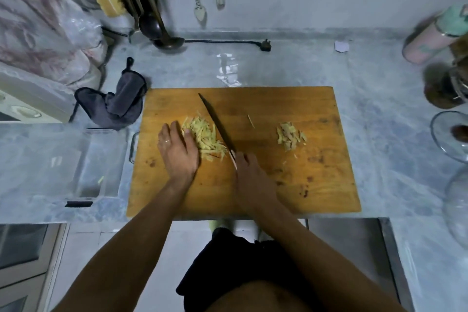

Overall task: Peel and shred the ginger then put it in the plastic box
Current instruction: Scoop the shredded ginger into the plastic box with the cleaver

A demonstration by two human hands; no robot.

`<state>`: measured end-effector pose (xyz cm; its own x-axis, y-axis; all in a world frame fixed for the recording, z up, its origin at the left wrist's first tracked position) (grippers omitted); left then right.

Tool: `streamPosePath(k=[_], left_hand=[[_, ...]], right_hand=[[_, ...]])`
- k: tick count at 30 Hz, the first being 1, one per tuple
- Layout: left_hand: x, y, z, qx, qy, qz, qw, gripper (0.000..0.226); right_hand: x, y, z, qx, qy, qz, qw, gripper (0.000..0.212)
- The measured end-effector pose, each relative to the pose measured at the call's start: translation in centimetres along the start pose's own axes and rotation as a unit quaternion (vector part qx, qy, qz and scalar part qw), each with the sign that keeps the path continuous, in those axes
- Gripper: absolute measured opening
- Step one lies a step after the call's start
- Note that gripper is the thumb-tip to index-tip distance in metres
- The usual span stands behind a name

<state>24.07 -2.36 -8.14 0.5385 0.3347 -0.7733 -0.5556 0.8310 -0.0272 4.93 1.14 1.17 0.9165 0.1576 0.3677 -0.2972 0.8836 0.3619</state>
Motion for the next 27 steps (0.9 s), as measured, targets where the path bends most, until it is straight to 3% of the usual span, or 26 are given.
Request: streamPosePath(k=[4,8,15,20,25,27], left_hand=[[0.1,-0.2,0.2,0.007,0.042,-0.011,0.999,0.065],[0.9,-1.3,0.5,0.008,0.028,-0.022,0.999,0.062],[0.7,-1.6,-0.3,0.011,-0.041,-0.02,0.999,0.062],[0.2,-0.9,-0.4,0.02,-0.029,-0.02,0.999,0.063],[0.1,-1.2,-0.4,0.037,0.015,-0.032,0.999,0.067],[0.5,-2.4,-0.2,0.049,0.027,-0.043,0.997,0.071]], right_hand=[[-2.1,0.4,0.6,-0.09,-0.109,0.012,0.99,0.044],[-4.7,0.3,1.9,-0.15,-0.115,-0.047,0.981,0.04],[-2.5,-1.7,2.3,-0.096,-0.011,-0.093,0.991,0.045],[-0.4,0.4,0.0,-0.026,-0.014,-0.031,0.999,0.045],[-2.0,0.5,-0.4,-0.071,-0.112,0.009,0.991,0.044],[-3.5,0.2,0.0,-0.124,-0.184,-0.002,0.975,0.034]])
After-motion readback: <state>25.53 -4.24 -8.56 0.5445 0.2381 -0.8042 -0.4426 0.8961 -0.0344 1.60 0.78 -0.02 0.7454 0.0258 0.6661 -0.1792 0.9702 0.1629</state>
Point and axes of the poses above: each hand's wrist, its own y-axis away from the middle knuckle, its own z-axis out of the back of the hand, x = y × z, the point moved 2 cm from there along -y, towards the middle knuckle, and after that the axes turned 10 degrees about y, right-handed, at the moved point
